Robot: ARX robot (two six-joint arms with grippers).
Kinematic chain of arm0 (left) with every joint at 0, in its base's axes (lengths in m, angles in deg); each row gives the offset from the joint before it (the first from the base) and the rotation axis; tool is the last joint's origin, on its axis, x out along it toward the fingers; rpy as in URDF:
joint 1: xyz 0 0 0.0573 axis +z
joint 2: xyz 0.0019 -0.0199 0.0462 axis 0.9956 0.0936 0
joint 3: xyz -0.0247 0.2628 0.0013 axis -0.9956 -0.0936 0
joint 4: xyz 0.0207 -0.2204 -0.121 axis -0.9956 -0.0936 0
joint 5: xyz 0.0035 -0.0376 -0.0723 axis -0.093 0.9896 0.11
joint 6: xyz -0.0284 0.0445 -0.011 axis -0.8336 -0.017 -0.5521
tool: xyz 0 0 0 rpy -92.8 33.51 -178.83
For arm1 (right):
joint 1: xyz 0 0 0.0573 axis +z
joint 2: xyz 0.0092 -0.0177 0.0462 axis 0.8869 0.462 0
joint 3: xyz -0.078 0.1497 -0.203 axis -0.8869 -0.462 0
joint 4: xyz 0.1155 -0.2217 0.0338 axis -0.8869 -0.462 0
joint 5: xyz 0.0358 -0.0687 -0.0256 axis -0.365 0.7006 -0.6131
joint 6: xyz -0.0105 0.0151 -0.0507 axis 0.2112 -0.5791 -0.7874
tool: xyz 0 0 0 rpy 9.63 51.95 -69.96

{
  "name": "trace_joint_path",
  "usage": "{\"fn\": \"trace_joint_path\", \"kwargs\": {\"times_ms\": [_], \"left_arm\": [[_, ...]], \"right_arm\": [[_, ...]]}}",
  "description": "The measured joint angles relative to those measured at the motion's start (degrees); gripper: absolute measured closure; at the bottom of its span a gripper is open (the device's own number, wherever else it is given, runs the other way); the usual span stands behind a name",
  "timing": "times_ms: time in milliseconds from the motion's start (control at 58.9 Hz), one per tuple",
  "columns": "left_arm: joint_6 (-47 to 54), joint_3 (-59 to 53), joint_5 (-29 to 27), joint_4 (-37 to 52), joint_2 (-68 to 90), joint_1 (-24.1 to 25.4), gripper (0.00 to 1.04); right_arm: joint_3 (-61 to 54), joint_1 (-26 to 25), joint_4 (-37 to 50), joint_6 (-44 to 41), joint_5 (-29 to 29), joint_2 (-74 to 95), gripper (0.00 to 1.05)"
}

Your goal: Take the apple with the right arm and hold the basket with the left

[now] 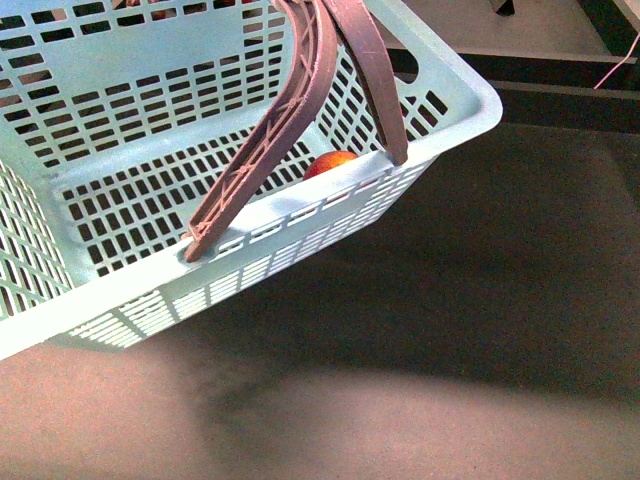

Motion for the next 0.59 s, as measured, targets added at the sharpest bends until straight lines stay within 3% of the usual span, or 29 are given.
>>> {"fn": "trace_joint_path", "kwargs": {"times_ms": [323, 475, 594], "left_arm": [[0.0, 0.0, -0.1, 0.0, 0.0, 0.0, 0.89], [0.0, 0.0, -0.1, 0.0, 0.0, 0.0, 0.89], [0.0, 0.0, -0.1, 0.0, 0.0, 0.0, 0.89]], "right_arm": [[0.0, 0.0, -0.5, 0.0, 0.0, -1.2, 1.03], [0.0, 0.0, -0.5, 0.0, 0.0, -1.2, 0.67], [0.0, 0.0, -0.5, 0.0, 0.0, -1.2, 0.48]]}}
